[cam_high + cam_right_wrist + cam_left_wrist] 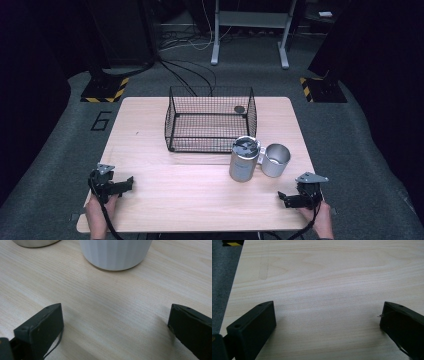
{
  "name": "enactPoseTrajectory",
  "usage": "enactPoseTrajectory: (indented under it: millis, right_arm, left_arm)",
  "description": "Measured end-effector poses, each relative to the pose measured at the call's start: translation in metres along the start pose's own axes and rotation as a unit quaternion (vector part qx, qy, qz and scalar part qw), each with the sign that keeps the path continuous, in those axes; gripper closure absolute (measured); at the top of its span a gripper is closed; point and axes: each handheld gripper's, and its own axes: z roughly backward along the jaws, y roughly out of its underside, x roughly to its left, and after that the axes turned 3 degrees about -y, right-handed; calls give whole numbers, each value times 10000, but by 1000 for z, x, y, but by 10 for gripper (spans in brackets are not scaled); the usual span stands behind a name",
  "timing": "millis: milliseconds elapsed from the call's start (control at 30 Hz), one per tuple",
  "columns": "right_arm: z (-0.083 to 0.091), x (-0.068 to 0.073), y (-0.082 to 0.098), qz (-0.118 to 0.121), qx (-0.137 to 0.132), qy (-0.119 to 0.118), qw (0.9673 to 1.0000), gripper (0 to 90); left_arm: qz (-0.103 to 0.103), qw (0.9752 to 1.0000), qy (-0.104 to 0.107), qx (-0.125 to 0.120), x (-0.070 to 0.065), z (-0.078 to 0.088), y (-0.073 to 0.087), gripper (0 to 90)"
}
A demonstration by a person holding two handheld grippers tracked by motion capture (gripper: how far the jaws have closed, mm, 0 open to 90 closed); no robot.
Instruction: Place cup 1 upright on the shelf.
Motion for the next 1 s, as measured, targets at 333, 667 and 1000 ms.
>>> enactPoseTrajectory:
  millis: [333, 667, 1000]
  right_arm:
    - [0, 0, 0, -11, -8, 24, 10000, 0]
    - [1, 3, -1, -115, 93, 178, 9997, 0]
    - [9, 8, -5, -235, -26, 47, 9997, 0]
  left_arm:
    - [-6, 10000, 7, -11, 0, -1, 0, 3]
    - [-38, 10000, 61, -16, 2, -4, -4, 2]
    - [-24, 10000, 39, -37, 1, -4, -3, 3]
